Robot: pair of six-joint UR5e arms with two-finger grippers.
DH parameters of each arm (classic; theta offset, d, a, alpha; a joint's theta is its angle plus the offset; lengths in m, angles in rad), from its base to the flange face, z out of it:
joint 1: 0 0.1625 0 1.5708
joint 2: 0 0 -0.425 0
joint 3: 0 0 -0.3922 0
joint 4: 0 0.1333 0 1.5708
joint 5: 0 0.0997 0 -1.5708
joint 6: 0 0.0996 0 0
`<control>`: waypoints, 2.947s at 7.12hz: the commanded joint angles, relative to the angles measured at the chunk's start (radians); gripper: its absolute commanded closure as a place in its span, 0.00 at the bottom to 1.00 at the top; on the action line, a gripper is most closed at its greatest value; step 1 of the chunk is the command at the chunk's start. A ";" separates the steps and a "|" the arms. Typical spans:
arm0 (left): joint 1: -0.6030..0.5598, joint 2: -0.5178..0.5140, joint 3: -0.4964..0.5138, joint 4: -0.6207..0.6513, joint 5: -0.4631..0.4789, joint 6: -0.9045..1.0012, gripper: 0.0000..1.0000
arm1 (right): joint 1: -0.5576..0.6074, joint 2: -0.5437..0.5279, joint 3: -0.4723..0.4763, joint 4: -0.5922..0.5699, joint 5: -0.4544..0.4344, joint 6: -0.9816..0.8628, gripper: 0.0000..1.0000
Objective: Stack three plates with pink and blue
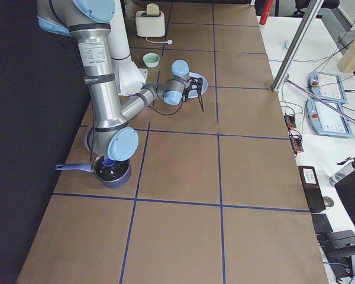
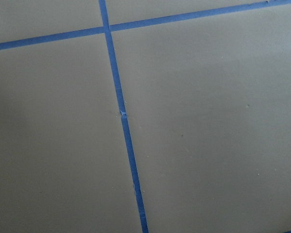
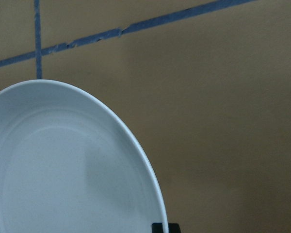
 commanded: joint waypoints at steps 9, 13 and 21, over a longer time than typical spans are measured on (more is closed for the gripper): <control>0.002 -0.005 0.032 0.001 0.045 -0.013 0.00 | 0.430 0.068 -0.017 -0.620 0.296 -0.694 0.00; -0.005 -0.003 0.036 0.004 0.082 0.076 0.00 | 0.857 -0.131 -0.024 -0.860 0.316 -1.511 0.00; -0.006 0.022 0.056 0.009 0.099 0.071 0.00 | 1.036 -0.449 0.023 -0.738 0.374 -1.645 0.00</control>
